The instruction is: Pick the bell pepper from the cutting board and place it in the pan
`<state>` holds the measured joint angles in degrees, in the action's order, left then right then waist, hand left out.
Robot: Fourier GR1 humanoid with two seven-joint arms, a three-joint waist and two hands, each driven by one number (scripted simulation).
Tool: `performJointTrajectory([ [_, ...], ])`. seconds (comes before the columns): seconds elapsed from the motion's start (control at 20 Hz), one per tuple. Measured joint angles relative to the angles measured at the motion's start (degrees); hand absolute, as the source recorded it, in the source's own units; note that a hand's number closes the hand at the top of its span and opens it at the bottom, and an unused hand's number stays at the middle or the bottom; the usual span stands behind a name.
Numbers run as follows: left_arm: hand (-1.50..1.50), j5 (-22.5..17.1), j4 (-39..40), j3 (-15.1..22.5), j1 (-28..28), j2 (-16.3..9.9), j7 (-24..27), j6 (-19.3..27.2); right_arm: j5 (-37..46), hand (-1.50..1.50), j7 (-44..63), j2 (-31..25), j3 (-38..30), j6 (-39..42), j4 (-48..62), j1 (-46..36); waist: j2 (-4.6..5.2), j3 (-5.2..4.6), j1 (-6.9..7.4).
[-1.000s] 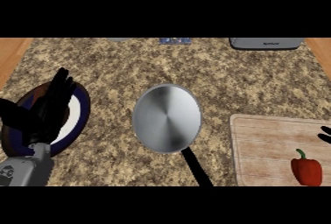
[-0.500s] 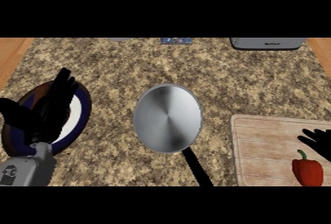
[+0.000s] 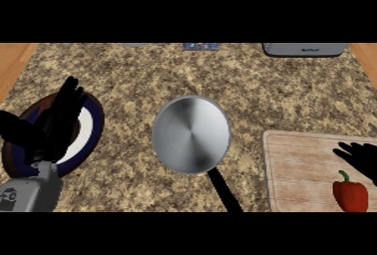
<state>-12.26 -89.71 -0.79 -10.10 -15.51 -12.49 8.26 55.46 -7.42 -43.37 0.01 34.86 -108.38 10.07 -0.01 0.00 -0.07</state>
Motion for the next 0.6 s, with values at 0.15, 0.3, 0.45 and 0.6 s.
performJointTrajectory([
  [0.15, 0.0, 0.3, -0.2, -0.7, 0.6, 0.2, 0.4, -0.9, 2.6, -1.5, -0.2, 1.5, 1.4, 0.4, 2.1, -1.4, 0.01, 0.01, 0.08],
  [0.3, 0.0, 1.2, -0.7, -0.6, 1.6, 1.2, 0.8, -1.0, 4.7, -1.5, -1.0, 3.0, 2.2, 0.7, 4.8, -3.1, 0.01, 0.01, 0.11],
  [0.45, 0.0, 1.8, -1.2, -1.0, 2.0, 1.7, 0.4, -1.3, 7.2, -1.5, -3.0, 4.4, 2.6, -2.3, 8.5, -3.5, 0.0, 0.01, 0.11],
  [0.6, 0.0, 2.3, -1.9, -1.2, 1.7, 2.2, -0.2, -1.6, 8.2, -1.5, -4.0, 6.3, 2.4, -3.3, 10.6, -4.6, 0.0, 0.0, 0.09],
])
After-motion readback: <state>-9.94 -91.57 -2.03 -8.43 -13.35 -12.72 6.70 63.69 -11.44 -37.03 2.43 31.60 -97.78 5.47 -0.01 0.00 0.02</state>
